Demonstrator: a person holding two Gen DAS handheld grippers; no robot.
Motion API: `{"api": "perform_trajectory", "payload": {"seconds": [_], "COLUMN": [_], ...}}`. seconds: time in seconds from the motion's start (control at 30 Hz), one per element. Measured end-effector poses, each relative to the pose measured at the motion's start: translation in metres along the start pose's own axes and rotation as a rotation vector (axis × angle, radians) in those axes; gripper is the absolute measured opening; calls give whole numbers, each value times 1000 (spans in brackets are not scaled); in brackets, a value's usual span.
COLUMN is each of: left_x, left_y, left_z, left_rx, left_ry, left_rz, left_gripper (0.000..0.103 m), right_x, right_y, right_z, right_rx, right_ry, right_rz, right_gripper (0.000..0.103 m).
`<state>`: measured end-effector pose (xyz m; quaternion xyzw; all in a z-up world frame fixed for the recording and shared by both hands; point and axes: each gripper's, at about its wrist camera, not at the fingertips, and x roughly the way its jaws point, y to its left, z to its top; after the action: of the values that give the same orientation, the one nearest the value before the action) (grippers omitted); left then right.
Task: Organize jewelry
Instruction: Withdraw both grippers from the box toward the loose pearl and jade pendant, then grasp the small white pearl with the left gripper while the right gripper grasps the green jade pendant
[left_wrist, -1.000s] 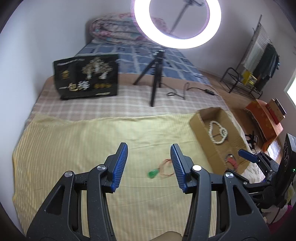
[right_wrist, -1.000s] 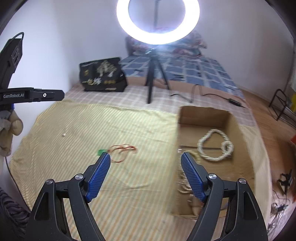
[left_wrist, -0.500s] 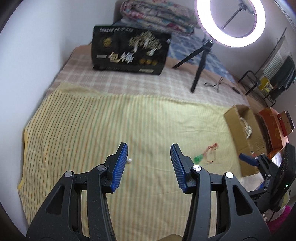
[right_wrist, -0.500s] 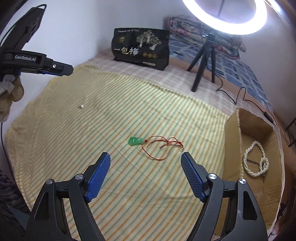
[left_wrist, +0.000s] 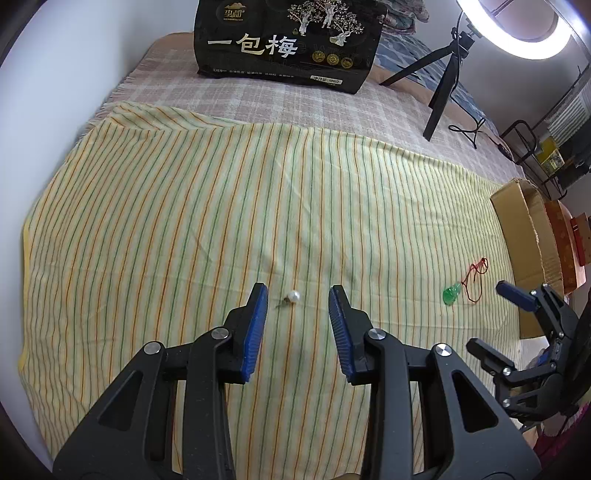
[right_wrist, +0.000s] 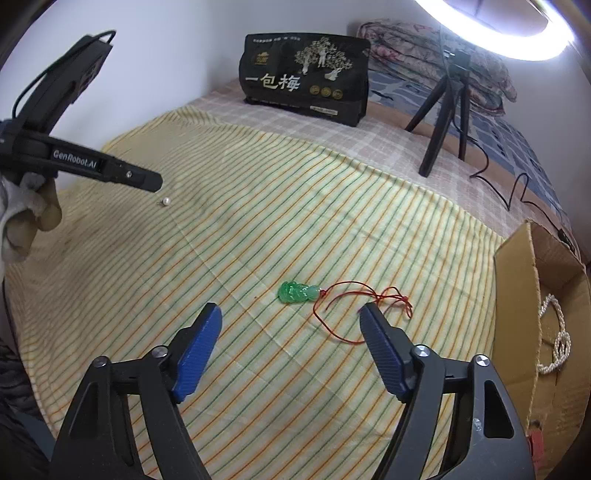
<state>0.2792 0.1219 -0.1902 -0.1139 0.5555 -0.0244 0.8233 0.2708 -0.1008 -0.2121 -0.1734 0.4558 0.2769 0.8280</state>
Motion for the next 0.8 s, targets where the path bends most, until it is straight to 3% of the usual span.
{"api": "perform_trajectory", "payload": {"seconds": [0.17, 0.23, 0.8], "left_x": [8, 13, 25], "left_y": [-1, 0, -3], "left_z": [3, 2, 3], "left_rx": [17, 19, 32], "left_ry": [12, 26, 50], "left_rz": [18, 22, 23], "left_gripper": [31, 29, 29], "right_x": [12, 17, 39], "right_y": [3, 2, -1], "right_z": [2, 3, 8], "right_rx": [-15, -12, 18], "right_ry": [24, 34, 60], "right_rz": [-9, -3, -9], "right_gripper": [69, 63, 48]}}
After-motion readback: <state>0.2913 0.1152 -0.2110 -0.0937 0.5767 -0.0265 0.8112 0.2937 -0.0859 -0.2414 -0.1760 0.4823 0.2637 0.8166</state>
